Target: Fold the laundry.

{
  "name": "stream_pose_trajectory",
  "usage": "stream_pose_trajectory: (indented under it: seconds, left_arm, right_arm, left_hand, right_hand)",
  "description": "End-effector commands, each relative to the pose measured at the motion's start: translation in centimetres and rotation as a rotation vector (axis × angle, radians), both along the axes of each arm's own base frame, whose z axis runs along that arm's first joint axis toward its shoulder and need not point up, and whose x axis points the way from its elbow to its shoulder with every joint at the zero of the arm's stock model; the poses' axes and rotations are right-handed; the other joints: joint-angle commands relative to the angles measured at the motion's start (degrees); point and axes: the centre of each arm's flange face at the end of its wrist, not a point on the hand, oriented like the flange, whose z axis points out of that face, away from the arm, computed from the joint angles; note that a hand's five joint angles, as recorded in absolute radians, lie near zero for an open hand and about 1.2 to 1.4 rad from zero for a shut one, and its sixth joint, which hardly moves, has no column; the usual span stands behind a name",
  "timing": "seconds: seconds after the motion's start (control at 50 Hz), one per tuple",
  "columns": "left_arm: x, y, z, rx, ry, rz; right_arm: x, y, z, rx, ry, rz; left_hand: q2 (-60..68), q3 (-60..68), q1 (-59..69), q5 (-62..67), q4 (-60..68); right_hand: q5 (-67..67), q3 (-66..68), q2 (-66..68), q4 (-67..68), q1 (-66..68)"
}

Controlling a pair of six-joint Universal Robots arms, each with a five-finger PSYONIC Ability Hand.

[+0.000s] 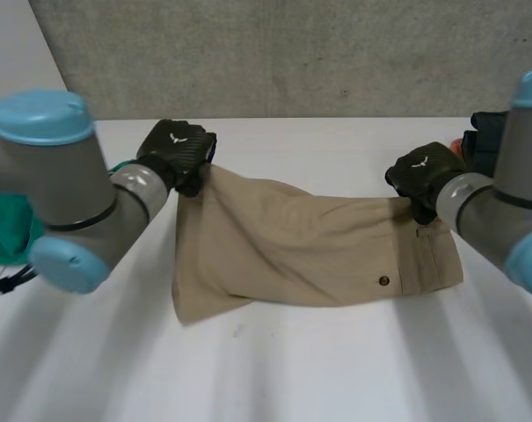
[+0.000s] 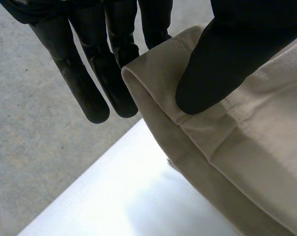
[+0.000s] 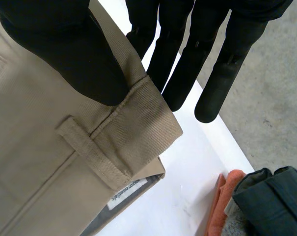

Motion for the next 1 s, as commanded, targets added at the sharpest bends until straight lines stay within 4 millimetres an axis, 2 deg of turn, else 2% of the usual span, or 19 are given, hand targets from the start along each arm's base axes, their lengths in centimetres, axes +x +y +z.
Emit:
stream_pose_trajectory:
  seconds: [0.02, 0.2, 0.22, 0.24, 0.26, 0.28, 0.3, 0.32, 0.34, 0.38, 0.44, 0.48, 0.54, 0.58, 0.66, 0.78, 0.88, 0.94, 1.0]
  left_arm:
    - [-2.0, -4.2, -2.6, -0.084, -0.033, 0.007]
    - [-5.1, -8.7, -4.7, -0.297, 0.005, -0.003]
    - [-5.4, -8.9, -4.6, -0.317, 0.016, -0.007]
    - [-5.6, -9.2, -4.5, -0.337, 0.025, -0.009]
    - [-5.9, -9.6, -4.2, -0.370, 0.043, -0.002]
    - [-6.0, -9.9, -4.0, -0.386, 0.055, 0.005]
    - [-6.1, -10.0, -3.7, -0.401, 0.066, 0.005]
    - [-6.3, -10.0, -3.3, -0.411, 0.076, 0.004]
    - [-6.5, -9.9, -2.8, -0.426, 0.087, 0.007]
    - [-6.7, -9.6, -2.8, -0.421, 0.092, 0.005]
    - [-7.3, -8.4, -2.4, -0.401, 0.098, -0.005]
    - [-6.9, -7.4, -0.4, -0.400, 0.108, 0.000]
    - [-6.0, -6.2, 0.7, -0.375, 0.109, 0.003]
    - [-5.3, -4.8, 1.2, -0.344, 0.108, -0.005]
    - [-4.3, -2.5, 1.9, -0.301, 0.110, -0.013]
    - [-2.7, 0.2, 0.7, -0.202, 0.102, -0.020]
    - [-2.3, 1.1, -0.9, -0.127, 0.113, -0.020]
    - [-2.2, 1.4, -1.5, -0.096, 0.125, -0.020]
    - [-2.2, 1.5, -1.7, -0.081, 0.134, -0.020]
  right_arm:
    - [1.3, -4.6, -3.1, -0.131, -0.036, -0.050]
    - [2.4, -10.0, -6.2, -0.323, -0.073, -0.125]
    - [2.5, -10.3, -6.5, -0.331, -0.070, -0.126]
    - [2.8, -10.9, -7.1, -0.350, -0.056, -0.125]
    - [2.8, -11.3, -7.4, -0.357, -0.050, -0.129]
    - [2.9, -11.5, -7.6, -0.366, -0.046, -0.132]
    - [3.0, -11.7, -7.7, -0.372, -0.042, -0.134]
    - [3.1, -11.7, -7.6, -0.378, -0.044, -0.132]
    - [3.0, -11.8, -7.2, -0.383, -0.054, -0.136]
    - [3.0, -11.6, -5.7, -0.399, -0.079, -0.135]
    - [2.5, -10.6, -1.8, -0.435, -0.146, -0.152]
    - [1.7, -9.1, 1.3, -0.444, -0.182, -0.161]
    - [0.9, -7.2, 2.9, -0.420, -0.172, -0.156]
    - [0.1, -5.0, 3.2, -0.341, -0.147, -0.145]
    - [-0.9, -1.8, 0.6, -0.125, -0.095, -0.118]
    - [-4.0, 0.0, -3.8, 0.153, -0.168, -0.201]
    - [-3.8, 0.5, -5.8, 0.191, -0.245, -0.127]
    - [-3.9, -0.6, -7.1, 0.142, -0.261, -0.129]
    - [-3.8, -1.9, -9.9, 0.122, -0.253, -0.145]
  left_hand:
    - [11.4, 11.8, 14.6, 13.1, 11.2]
    - [11.4, 11.8, 14.6, 13.1, 11.2]
    - [11.4, 11.8, 14.6, 13.1, 11.2]
    - [11.4, 11.8, 14.6, 13.1, 11.2]
    - [-24.2, -23.8, -21.1, -22.5, -24.5]
    - [-51.7, -51.3, -48.6, -50.0, -52.0]
    - [-58.6, -58.2, -55.4, -56.9, -58.8]
    - [-51.5, -51.1, -48.3, -49.7, -51.7]
    - [-58.6, -58.2, -55.4, -56.9, -58.8]
    - [-58.6, -58.2, -55.4, -56.9, -58.8]
    - [-58.6, -58.2, -55.4, -56.9, -58.8]
    - [-58.6, -58.2, -55.4, -56.9, -58.8]
    - [-58.6, -58.2, -55.4, -56.9, -58.8]
    - [-58.6, -58.2, -55.4, -56.9, -58.8]
    - [-58.6, -58.2, -55.4, -56.9, -58.8]
    - [-58.6, -58.2, -55.4, -56.9, -58.8]
    - [-58.6, -58.2, -55.4, -56.9, -58.8]
    - [-58.6, -58.2, -55.4, -56.9, -58.8]
    - [-58.6, -58.2, -55.4, -56.9, -58.8]
  right_hand:
    - [12.3, 12.1, 13.0, 11.5, 17.2]
    - [12.3, 12.1, 13.0, 11.5, 17.2]
    - [3.7, 3.5, 4.4, 2.9, 8.6]
    - [-37.4, -37.6, -36.7, -38.2, -32.5]
    - [-57.7, -57.9, -57.0, -58.5, -52.8]
    - [-57.7, -57.9, -57.0, -58.5, -52.8]
    - [-57.7, -57.9, -57.0, -58.5, -52.8]
    - [-57.7, -57.9, -57.0, -58.5, -52.8]
    - [-57.7, -57.9, -57.0, -58.5, -52.8]
    - [-57.7, -57.9, -57.0, -58.5, -52.8]
    - [-57.7, -57.9, -57.0, -58.5, -52.8]
    - [-57.7, -57.9, -57.0, -58.5, -52.8]
    - [-57.7, -57.9, -57.0, -58.5, -52.8]
    - [-57.7, -57.9, -57.0, -58.5, -52.8]
    - [-57.7, -57.9, -57.0, -58.5, -52.8]
    - [-48.9, -49.1, -48.2, -49.7, -44.0]
    - [-46.4, -46.6, -45.7, -47.2, -41.5]
    - [-46.2, -46.4, -45.5, -47.0, -41.3]
    - [-45.0, -45.2, -44.3, -45.9, -40.1]
